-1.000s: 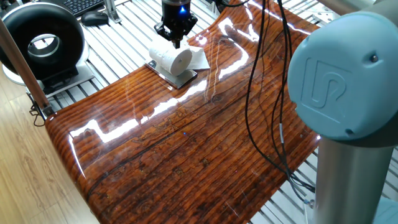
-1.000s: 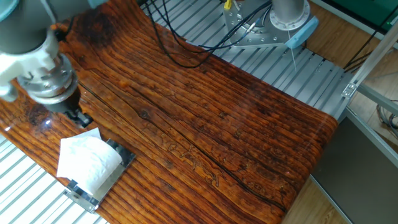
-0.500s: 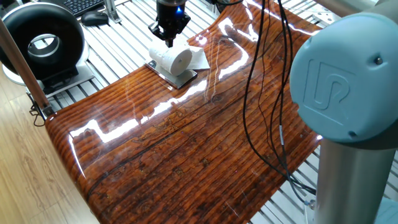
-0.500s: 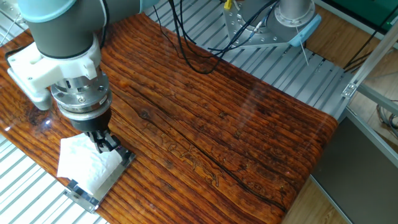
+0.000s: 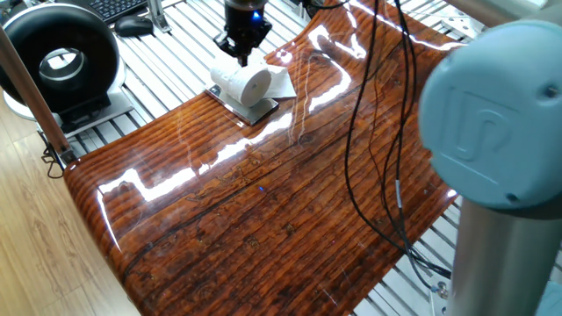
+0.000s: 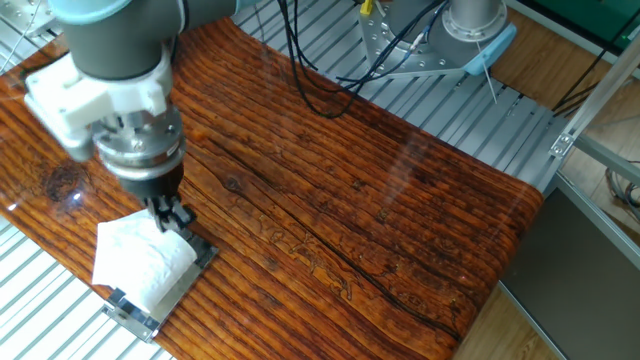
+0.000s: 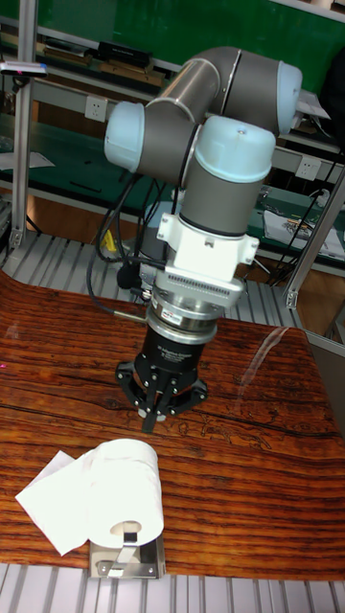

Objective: Put the toilet paper on its holder

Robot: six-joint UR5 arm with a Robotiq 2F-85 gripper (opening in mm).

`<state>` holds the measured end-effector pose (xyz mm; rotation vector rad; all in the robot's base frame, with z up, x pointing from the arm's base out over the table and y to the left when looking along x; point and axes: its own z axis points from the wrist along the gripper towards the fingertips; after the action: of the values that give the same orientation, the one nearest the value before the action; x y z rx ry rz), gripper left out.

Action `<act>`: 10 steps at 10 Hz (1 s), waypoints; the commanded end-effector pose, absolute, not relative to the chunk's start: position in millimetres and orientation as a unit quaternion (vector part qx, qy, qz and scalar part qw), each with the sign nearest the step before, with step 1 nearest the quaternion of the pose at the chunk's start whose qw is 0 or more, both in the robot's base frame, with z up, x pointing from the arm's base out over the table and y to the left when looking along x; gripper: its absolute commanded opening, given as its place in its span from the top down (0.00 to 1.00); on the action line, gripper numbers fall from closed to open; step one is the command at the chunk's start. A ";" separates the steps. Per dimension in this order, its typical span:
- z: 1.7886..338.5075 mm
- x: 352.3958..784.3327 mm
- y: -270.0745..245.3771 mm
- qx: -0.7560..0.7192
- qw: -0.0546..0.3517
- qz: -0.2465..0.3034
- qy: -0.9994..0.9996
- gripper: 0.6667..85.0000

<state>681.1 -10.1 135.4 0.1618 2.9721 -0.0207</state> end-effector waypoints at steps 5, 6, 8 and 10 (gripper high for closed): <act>135.6 648.8 -33.3 0.062 0.090 -0.017 0.994 1.00; 131.1 649.0 -32.0 0.059 0.095 -0.011 0.994 1.00; 127.1 644.2 -36.6 0.053 0.085 -0.019 0.995 1.00; 124.7 642.0 -38.9 0.053 0.078 -0.023 0.995 1.00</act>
<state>645.9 -36.6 127.7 0.1568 2.9690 -0.0710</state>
